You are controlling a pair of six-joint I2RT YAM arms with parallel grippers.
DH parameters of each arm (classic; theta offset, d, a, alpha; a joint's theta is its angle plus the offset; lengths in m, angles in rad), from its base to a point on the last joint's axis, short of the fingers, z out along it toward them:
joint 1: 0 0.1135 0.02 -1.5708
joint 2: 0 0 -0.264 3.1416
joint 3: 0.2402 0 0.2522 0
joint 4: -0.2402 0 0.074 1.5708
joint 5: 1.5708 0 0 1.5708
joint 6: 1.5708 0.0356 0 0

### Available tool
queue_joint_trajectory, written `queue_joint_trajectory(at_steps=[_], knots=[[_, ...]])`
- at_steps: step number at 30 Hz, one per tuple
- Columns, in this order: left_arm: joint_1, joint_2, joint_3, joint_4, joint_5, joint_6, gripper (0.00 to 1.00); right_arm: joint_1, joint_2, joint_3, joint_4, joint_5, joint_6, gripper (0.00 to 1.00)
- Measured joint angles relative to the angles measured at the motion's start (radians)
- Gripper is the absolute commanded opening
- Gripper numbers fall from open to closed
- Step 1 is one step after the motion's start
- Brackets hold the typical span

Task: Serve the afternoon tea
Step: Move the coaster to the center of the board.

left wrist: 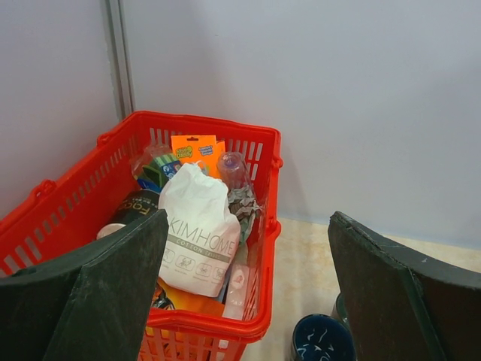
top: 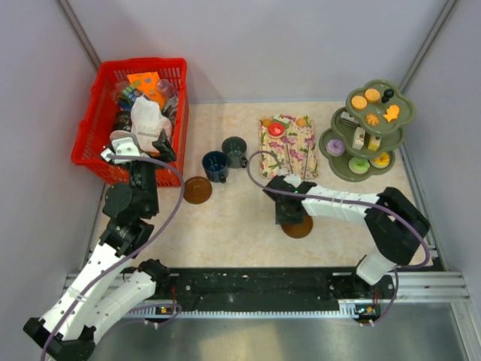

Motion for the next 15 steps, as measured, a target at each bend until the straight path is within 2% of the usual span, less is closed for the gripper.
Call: queue_joint_trajectory(at_steps=[7,15], knots=[[0.0,0.0,-0.006,0.014,-0.005,0.014,0.92,-0.278,-0.232,-0.216,-0.044,-0.01,0.008,0.38],[0.0,0.0,-0.012,0.021,-0.01,0.018,0.92,-0.734,-0.394,-0.321,-0.019,-0.064,-0.075,0.38]])
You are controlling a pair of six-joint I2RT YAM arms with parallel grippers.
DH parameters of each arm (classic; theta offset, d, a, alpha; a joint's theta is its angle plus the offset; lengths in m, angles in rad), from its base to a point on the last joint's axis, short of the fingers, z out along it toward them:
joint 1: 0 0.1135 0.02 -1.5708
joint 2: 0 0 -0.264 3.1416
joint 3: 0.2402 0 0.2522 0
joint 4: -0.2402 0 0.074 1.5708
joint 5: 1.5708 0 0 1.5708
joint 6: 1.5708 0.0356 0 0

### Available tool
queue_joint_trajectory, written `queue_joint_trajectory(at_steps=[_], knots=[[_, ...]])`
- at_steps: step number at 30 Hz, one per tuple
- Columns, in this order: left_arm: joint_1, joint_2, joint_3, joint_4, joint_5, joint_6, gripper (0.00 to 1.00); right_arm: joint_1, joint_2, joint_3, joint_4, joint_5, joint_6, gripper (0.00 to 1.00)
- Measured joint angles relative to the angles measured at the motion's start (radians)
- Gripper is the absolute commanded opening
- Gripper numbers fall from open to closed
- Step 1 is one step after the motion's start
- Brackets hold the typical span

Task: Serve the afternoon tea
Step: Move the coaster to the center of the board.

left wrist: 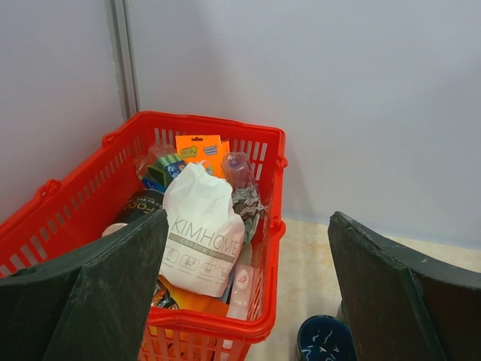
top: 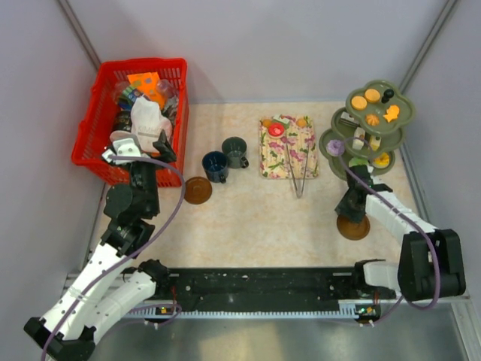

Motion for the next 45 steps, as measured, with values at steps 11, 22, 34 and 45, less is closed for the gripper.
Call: queue_joint_trajectory(at_steps=[11,22,34,45], knots=[[0.0,-0.004,-0.004,0.009,-0.002,0.011,0.92,-0.399,0.059,0.003,0.161,-0.113,-0.033,0.38],[0.0,-0.004,-0.015,0.022,-0.001,0.019,0.92,-0.513,0.208,0.115,0.242,-0.149,-0.024,0.37],[0.0,-0.003,-0.017,0.022,-0.001,0.022,0.92,-0.513,0.204,0.122,0.263,-0.121,-0.043,0.49],[0.0,-0.003,-0.017,0.022,0.0,0.022,0.92,-0.513,-0.067,0.1,0.193,-0.124,-0.056,0.6]])
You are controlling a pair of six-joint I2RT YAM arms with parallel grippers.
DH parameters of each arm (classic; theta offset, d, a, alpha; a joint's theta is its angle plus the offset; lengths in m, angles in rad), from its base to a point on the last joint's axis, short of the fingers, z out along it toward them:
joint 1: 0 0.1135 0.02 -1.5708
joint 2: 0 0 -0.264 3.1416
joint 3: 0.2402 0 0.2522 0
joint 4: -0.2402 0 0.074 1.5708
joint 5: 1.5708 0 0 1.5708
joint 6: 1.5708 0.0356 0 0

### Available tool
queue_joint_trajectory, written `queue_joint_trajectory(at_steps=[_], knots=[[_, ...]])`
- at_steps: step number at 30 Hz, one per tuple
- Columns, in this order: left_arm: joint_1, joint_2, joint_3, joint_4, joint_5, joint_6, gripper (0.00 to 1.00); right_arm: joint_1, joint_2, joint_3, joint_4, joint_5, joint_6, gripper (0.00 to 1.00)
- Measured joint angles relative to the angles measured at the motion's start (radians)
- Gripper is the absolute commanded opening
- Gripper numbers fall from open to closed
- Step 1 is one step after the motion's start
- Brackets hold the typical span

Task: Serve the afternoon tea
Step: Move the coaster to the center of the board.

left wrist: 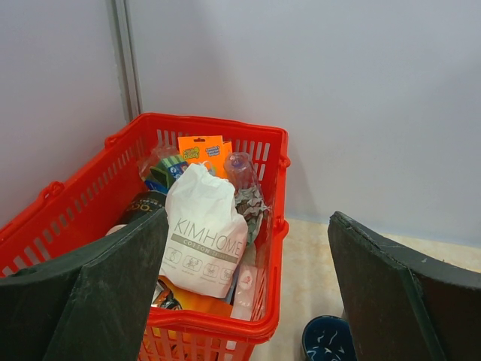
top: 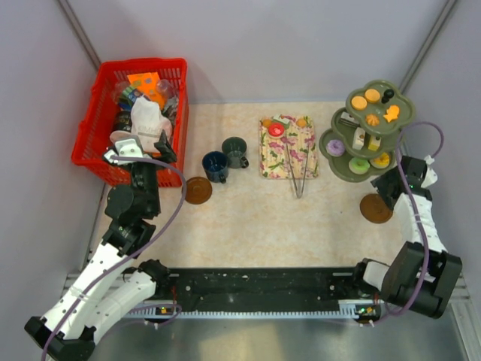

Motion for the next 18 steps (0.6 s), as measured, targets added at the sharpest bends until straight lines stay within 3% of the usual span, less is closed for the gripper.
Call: queue_joint_trajectory(at_steps=[11,18], knots=[[0.0,-0.001,0.0,0.0,0.003,0.0,0.92,0.002,-0.175,-0.232,-0.069,-0.107,0.121,0.52],[0.0,-0.001,0.0,0.0,0.003,0.0,0.92,0.002,-0.108,-0.295,0.02,-0.168,0.205,0.48]])
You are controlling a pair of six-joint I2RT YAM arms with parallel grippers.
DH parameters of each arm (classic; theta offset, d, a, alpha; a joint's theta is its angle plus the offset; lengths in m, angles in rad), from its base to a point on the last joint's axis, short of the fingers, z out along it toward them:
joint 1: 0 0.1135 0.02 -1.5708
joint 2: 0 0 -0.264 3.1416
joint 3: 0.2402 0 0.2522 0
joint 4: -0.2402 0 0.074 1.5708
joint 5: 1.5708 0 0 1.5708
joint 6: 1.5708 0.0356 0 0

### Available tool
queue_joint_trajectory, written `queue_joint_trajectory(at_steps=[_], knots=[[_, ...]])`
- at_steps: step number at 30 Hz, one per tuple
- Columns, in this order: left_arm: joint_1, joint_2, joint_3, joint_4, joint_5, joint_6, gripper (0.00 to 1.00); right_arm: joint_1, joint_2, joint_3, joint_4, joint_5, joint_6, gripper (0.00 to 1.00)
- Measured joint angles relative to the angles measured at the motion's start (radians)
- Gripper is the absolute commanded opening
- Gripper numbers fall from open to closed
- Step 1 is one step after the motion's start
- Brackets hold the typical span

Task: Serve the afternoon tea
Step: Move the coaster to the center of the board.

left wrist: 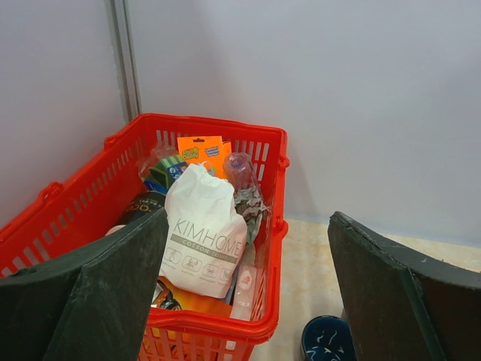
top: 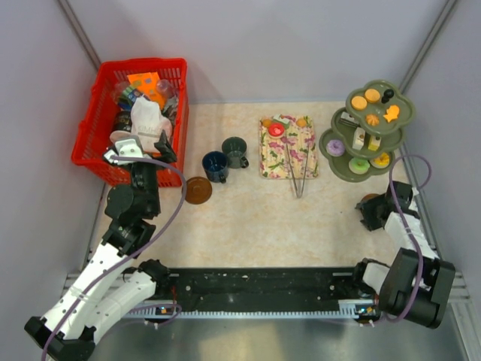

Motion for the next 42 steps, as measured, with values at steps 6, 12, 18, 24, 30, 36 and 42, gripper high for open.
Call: queue_joint_trajectory(at_steps=[6,12,18,24,30,36,42], knots=[[0.0,0.0,0.0,0.0,0.0,0.0,0.92,0.0,0.045,0.001,0.093,0.004,0.047,0.43],[0.0,-0.002,0.0,0.0,0.0,0.001,0.92,-0.017,0.101,0.023,0.148,0.053,0.062,0.39],[0.0,-0.002,-0.003,0.006,-0.001,0.004,0.92,-0.072,0.173,0.06,0.201,0.079,0.058,0.38],[0.0,-0.002,-0.003,0.009,-0.001,0.004,0.92,-0.079,0.192,0.087,0.198,0.127,0.014,0.4],[0.0,-0.002,-0.003,0.009,0.0,0.004,0.92,-0.071,0.054,0.091,0.113,0.145,-0.064,0.43],[0.0,-0.002,-0.003,0.009,0.0,0.004,0.92,0.124,-0.112,0.179,-0.008,0.216,-0.159,0.46],[0.0,-0.002,-0.004,0.009,0.0,0.004,0.92,0.464,-0.187,0.264,-0.137,0.33,-0.212,0.47]])
